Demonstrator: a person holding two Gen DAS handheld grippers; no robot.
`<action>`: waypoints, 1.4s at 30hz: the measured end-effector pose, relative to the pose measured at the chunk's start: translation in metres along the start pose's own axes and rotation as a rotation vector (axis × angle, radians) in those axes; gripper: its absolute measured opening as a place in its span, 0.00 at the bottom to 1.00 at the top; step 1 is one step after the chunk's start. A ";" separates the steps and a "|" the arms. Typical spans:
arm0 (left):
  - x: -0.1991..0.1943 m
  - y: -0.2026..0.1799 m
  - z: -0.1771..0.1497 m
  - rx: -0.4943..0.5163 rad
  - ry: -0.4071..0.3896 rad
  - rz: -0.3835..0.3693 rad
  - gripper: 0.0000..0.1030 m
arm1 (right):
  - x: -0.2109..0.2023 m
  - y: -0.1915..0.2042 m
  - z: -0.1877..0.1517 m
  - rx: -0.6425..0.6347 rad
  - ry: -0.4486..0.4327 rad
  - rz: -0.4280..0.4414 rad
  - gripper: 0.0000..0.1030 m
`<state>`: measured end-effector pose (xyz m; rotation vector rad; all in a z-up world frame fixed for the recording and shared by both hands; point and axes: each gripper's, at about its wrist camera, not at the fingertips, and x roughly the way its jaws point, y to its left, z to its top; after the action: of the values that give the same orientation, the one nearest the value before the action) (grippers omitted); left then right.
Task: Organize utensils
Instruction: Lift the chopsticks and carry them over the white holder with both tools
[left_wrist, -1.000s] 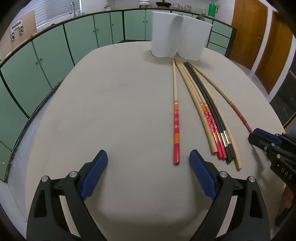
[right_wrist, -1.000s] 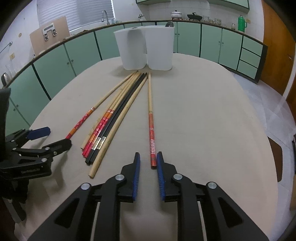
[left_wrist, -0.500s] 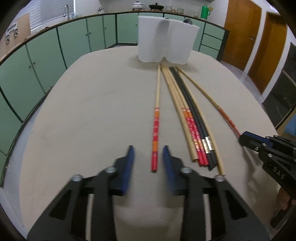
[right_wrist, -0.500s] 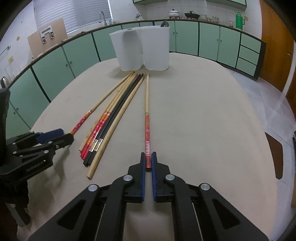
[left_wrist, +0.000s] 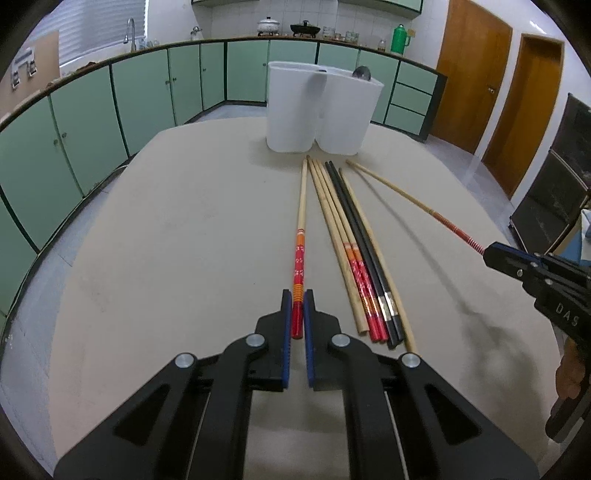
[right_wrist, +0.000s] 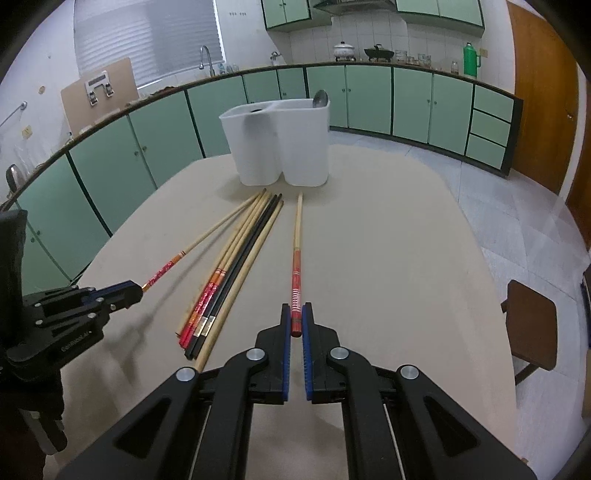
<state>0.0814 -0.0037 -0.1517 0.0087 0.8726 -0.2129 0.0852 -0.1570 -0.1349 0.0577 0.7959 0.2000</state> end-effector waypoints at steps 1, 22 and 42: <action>0.001 0.001 -0.004 0.003 0.008 0.004 0.05 | 0.001 0.000 -0.002 -0.001 0.005 -0.001 0.06; 0.017 0.010 -0.013 -0.019 0.024 -0.008 0.17 | 0.029 -0.008 -0.032 0.048 0.092 -0.004 0.06; -0.056 -0.001 0.018 0.000 -0.166 0.001 0.05 | -0.018 -0.005 0.011 -0.001 -0.037 0.002 0.06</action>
<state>0.0599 0.0040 -0.0978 -0.0083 0.7072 -0.2095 0.0811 -0.1650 -0.1153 0.0613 0.7585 0.2004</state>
